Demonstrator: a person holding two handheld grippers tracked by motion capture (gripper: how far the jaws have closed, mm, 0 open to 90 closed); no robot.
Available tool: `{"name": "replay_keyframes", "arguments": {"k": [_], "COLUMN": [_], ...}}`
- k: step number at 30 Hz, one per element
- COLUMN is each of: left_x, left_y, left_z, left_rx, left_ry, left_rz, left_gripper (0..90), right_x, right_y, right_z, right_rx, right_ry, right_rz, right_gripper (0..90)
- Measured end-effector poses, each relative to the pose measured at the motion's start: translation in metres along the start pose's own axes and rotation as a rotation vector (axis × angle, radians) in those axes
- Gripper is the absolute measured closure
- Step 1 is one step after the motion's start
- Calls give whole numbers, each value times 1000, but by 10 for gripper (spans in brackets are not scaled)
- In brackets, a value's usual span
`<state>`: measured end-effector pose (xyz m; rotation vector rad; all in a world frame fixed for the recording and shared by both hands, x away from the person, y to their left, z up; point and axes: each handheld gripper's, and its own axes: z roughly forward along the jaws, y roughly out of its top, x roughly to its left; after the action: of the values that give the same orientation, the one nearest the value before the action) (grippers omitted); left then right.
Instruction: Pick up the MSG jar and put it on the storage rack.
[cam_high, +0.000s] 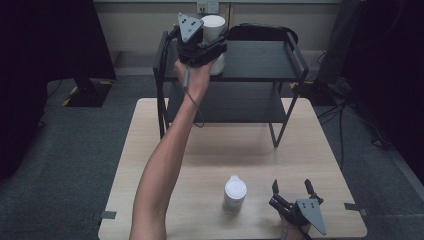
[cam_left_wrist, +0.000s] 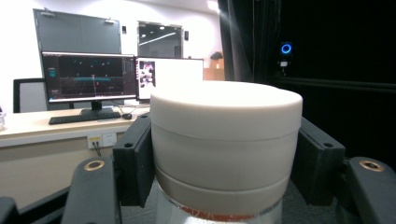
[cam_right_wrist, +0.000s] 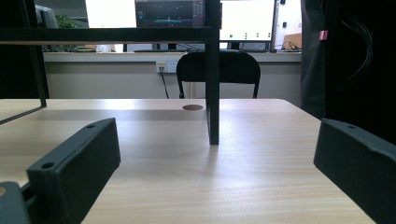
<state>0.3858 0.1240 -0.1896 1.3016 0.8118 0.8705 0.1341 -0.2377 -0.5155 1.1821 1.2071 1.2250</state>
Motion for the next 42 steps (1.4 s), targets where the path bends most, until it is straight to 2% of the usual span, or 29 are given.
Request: {"name": "replay_keyframes", "arguments": {"k": [12,19,20,24,26,30,33,35,37,38,42], "left_x": [1,1,-3,-14,-16,-13,-17,-21,-27,-26,-25], "left_y": [1,10,11,5,5,10,9,5,1,-1,-2], "left_z": [1,0,-1,-5,-6,-9,-17,-25,-35,-39,-54], "left_rx": [7,37,40,13,12,39,22,-2,-24,-32,-20], "left_ry": [-4,2,31,86,91,81,83,81,98,91,80], "left_rz": [5,1,14,33,27,-15,-4,-7,6,5,-4], "left_gripper": [342,337,315,150,60,0,0,0,0,0,0], "right_x": [0,0,0,0,0,0,1,1,1,1,1], "right_y": [0,0,0,0,0,0,0,0,0,0,0], "right_z": [0,0,0,0,0,0,0,0,0,0,0], "right_rx": [0,0,0,-2,-1,-1,-2,-1,-1,-1,-1], "right_ry": [0,0,0,-1,-1,-3,-6,-7,-6,-6,-6], "right_rz": [0,0,0,1,1,1,0,0,-1,-1,-1], "right_gripper": [0,0,0,0,0,0,0,0,0,0,0]}}
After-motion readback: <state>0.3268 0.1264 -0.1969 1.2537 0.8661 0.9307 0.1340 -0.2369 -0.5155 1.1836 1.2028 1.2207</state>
